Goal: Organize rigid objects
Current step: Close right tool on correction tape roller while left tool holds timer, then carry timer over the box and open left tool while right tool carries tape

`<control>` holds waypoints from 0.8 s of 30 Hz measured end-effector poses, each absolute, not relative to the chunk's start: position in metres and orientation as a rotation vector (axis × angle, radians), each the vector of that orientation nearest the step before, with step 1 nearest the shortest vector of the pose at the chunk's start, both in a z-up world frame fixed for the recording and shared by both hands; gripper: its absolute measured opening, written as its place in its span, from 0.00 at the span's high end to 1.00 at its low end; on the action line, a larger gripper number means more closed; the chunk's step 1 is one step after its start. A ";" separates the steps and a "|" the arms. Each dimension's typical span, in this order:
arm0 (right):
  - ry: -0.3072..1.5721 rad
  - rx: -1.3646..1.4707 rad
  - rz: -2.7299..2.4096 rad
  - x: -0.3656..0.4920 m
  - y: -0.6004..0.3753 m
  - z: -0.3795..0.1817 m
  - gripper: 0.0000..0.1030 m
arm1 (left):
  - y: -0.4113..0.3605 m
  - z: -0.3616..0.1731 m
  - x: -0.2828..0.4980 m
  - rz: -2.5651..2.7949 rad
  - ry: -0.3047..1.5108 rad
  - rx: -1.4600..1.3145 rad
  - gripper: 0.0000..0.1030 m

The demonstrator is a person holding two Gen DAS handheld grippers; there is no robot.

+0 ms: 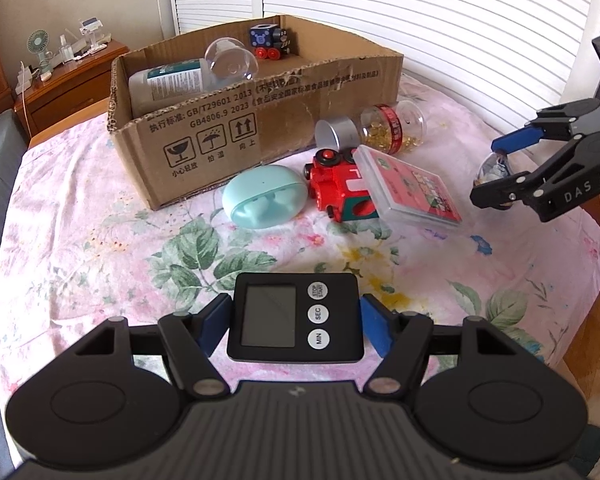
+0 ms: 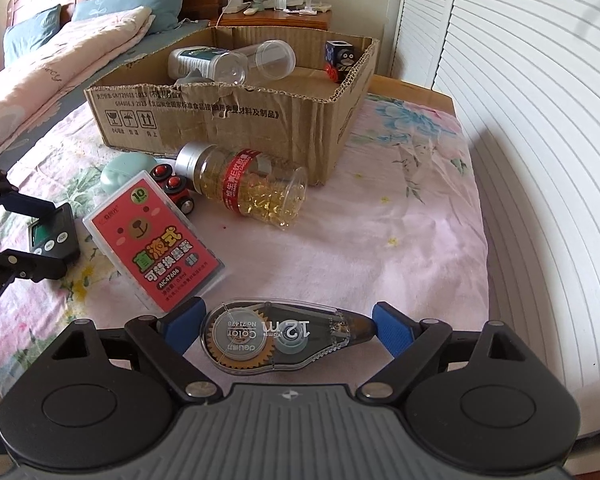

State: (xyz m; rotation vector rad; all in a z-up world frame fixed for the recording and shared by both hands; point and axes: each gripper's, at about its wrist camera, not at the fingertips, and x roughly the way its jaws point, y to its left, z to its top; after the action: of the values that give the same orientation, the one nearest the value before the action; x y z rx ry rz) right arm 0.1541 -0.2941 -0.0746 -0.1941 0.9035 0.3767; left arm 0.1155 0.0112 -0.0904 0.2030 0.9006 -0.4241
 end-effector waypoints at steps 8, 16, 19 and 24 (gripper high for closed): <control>0.885 -0.180 0.387 0.153 -0.290 -0.057 0.10 | 0.019 -0.074 0.115 -0.439 0.896 0.193 0.33; 0.822 -0.203 0.425 0.152 -0.276 -0.030 0.10 | 0.026 -0.033 0.130 -0.449 0.835 0.244 0.33; 0.800 -0.214 0.445 0.154 -0.268 -0.022 0.10 | 0.025 -0.017 0.142 -0.448 0.794 0.262 0.33; 0.767 -0.222 0.468 0.158 -0.258 -0.011 0.10 | 0.019 0.001 0.171 -0.433 0.728 0.290 0.33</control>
State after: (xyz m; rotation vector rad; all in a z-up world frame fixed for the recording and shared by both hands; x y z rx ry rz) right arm 0.1581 -0.2579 -0.0111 -0.2218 0.7670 0.4680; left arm 0.1707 0.0194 0.0010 0.2897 0.7278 -0.4326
